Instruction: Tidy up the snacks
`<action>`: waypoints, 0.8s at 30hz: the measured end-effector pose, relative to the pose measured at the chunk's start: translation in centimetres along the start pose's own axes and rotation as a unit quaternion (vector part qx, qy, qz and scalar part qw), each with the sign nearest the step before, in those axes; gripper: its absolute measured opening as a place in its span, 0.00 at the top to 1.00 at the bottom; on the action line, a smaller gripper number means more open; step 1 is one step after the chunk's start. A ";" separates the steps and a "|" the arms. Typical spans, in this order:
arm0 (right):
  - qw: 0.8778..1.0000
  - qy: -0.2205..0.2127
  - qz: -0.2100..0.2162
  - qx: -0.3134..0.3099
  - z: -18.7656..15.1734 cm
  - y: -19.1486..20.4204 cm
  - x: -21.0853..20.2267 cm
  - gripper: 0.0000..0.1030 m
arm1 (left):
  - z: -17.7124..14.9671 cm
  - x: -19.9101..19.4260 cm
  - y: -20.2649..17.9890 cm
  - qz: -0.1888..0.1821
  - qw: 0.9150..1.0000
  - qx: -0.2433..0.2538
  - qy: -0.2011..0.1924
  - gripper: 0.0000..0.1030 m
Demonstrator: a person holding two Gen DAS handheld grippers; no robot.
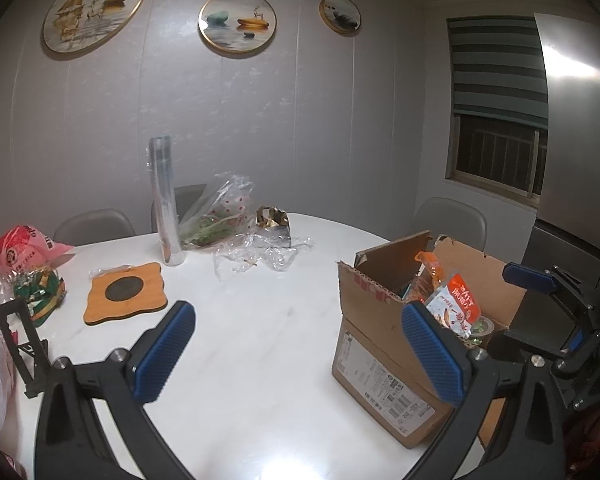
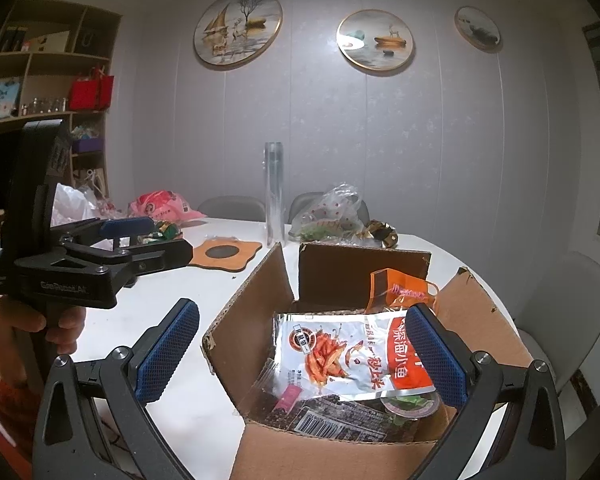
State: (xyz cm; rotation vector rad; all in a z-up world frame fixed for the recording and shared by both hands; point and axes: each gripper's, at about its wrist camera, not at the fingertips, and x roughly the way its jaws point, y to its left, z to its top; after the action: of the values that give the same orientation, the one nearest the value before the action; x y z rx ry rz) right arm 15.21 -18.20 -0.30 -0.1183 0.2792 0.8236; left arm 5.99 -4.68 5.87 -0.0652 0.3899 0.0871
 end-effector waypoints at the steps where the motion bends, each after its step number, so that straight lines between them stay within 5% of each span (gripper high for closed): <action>1: 1.000 0.000 0.000 0.000 0.0 0.0 0.0 0.00 | 0.0 0.0 0.0 0.000 1.000 0.000 0.000 0.01; 24: 1.000 0.001 0.001 0.002 -0.1 -0.2 0.1 0.00 | 0.1 -0.1 -0.1 -0.003 1.000 0.002 0.001 0.01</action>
State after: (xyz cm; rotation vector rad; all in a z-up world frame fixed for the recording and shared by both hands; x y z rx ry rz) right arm 15.37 -18.27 -0.37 -0.1156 0.2822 0.8247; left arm 5.95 -4.79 6.02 -0.0626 0.3925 0.0813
